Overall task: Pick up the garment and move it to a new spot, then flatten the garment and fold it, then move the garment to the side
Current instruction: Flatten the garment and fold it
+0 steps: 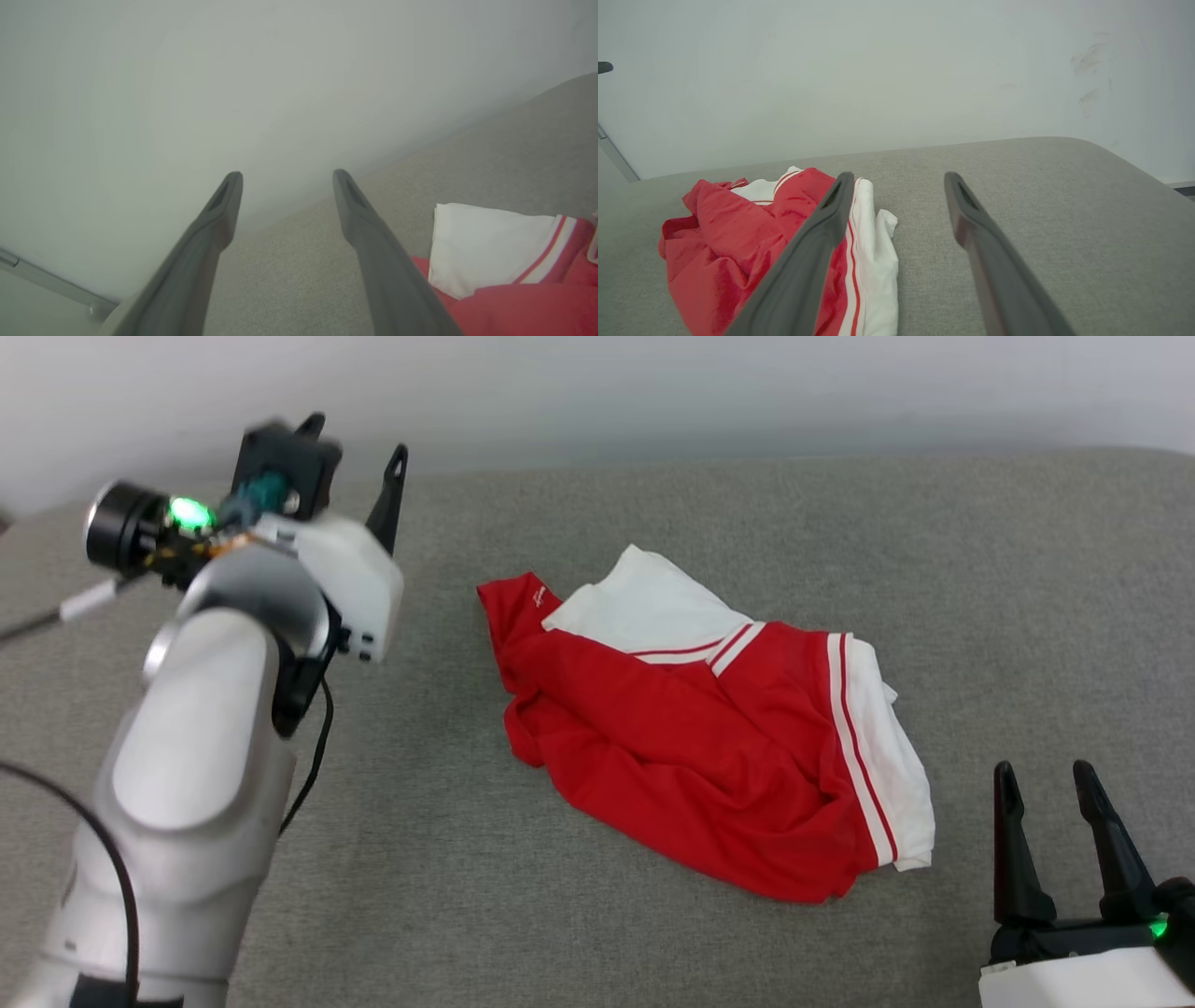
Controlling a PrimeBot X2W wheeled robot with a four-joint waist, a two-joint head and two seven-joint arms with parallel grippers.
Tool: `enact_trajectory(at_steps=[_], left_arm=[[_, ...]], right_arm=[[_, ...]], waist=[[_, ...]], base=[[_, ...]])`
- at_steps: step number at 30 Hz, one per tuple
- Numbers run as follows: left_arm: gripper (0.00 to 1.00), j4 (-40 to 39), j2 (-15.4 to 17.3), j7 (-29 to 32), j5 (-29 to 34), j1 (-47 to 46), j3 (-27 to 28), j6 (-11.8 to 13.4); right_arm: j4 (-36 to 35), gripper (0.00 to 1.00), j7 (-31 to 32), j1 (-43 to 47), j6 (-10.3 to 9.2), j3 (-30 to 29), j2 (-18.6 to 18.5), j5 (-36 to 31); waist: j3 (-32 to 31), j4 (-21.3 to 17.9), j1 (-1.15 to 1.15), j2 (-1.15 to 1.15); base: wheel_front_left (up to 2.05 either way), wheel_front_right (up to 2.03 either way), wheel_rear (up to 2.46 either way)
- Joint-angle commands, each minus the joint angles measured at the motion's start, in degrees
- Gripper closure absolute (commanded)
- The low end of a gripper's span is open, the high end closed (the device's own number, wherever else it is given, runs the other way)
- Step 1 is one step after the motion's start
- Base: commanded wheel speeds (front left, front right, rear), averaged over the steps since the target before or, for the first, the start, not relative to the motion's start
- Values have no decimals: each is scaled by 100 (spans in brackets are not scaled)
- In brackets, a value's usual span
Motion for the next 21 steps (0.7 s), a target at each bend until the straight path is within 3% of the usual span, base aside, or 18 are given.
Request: enact_trajectory(at_steps=[1,7,8,17,21], left_arm=[[0,120,67,409,-227,-320,-285,-23],[0,234,684,2080,-1631,-1490,-2070,-25],[0,234,684,2080,-1631,-1490,-2070,-25],[0,28,1390,4349,-3550,-2766,-3872,-27],[0,-25,1664,5008,-3988,-3156,-4581,-27]], right_arm=[[-25,0,-12,-127,-4,16,12,2],[-49,0,-12,-400,-4,44,15,43],[-49,0,-12,-400,-4,44,15,43],[-117,0,-12,-824,-4,87,13,167],[-146,0,-12,-1024,-4,121,13,276]], waist=[[204,-107,0,0],[641,-291,0,0],[641,-291,0,0],[1351,-663,0,0],[1710,-839,0,0]], base=[[0,0,0],[0,0,0],[0,0,0],[0,0,0],[0,0,0]])
